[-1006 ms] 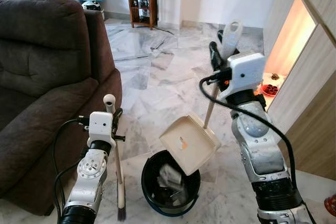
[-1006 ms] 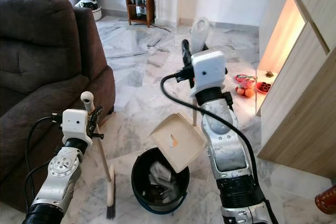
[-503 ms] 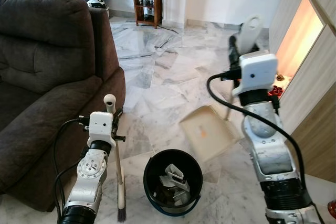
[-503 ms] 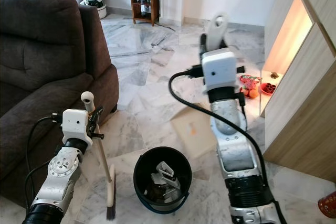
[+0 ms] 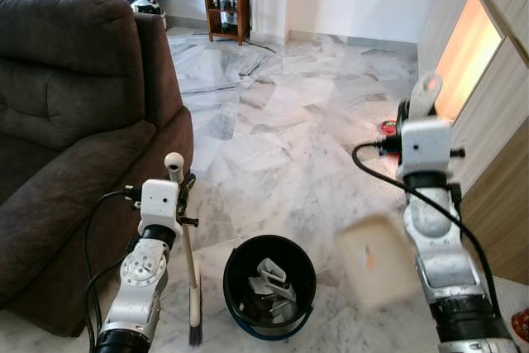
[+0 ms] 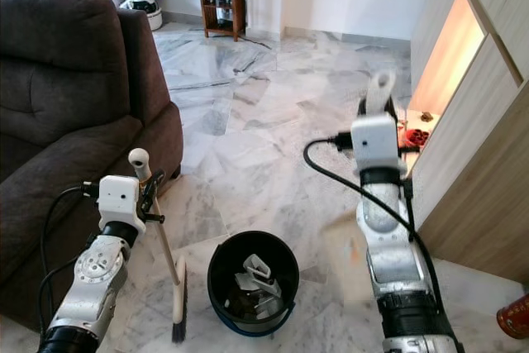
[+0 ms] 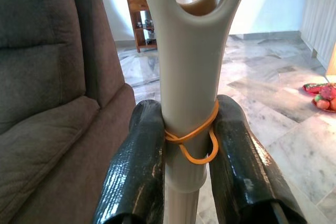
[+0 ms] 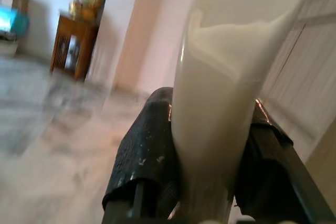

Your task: Sweep floor

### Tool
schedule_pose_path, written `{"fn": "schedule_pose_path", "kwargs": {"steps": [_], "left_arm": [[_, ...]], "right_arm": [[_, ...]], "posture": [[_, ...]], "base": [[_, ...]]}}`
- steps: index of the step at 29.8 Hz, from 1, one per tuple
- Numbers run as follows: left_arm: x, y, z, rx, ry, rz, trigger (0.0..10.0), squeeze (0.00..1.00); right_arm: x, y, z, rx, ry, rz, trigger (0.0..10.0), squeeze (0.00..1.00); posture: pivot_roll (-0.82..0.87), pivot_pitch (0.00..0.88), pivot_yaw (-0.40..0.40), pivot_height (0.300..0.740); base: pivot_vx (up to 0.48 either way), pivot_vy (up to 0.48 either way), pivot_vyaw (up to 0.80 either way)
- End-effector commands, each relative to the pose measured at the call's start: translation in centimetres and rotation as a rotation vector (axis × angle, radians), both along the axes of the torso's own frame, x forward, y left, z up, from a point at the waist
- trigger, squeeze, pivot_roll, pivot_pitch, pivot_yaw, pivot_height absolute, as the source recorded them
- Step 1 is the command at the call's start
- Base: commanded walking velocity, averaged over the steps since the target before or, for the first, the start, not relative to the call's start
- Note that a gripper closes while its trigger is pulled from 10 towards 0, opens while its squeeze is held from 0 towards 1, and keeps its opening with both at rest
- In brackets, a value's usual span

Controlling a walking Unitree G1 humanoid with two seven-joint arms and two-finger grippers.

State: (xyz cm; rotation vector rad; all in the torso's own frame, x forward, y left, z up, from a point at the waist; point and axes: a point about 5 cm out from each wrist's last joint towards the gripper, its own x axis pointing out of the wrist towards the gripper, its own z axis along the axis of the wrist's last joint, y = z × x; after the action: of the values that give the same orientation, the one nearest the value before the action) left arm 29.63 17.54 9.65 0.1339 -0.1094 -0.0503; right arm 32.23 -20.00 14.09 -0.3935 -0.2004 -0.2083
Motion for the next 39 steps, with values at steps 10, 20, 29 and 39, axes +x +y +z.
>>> {"fn": "schedule_pose_path", "kwargs": {"steps": [10, 20, 29, 39], "left_arm": [[-0.5, -0.2, 1.1, -0.014, -0.054, -0.025, 10.0, 0.00], [-0.6, -0.3, 1.1, -0.023, -0.052, -0.035, 10.0, 0.00], [-0.7, -0.4, 0.9, -0.026, -0.049, -0.039, 10.0, 0.00], [-0.8, -0.7, 0.8, -0.023, -0.046, -0.053, 10.0, 0.00]], "right_arm": [[-0.1, -0.1, -2.6, -0.009, 0.053, 0.009, 10.0, 0.00], [0.3, 0.0, -3.3, 0.029, 0.050, 0.006, 10.0, 0.00], [0.4, 0.2, -3.6, 0.027, 0.050, 0.017, 10.0, 0.00], [0.5, 0.4, -3.9, 0.031, 0.050, 0.022, 10.0, 0.00]], "posture": [[0.12, 0.000, 0.013, 0.740], [0.11, 0.000, 0.013, 0.740], [0.12, 0.000, 0.017, 0.740], [0.12, 0.000, 0.018, 0.740]], "base": [[0.000, 0.000, 0.00], [0.000, 0.000, 0.00], [-0.194, 0.000, 0.00], [-0.255, 0.000, 0.00]]}}
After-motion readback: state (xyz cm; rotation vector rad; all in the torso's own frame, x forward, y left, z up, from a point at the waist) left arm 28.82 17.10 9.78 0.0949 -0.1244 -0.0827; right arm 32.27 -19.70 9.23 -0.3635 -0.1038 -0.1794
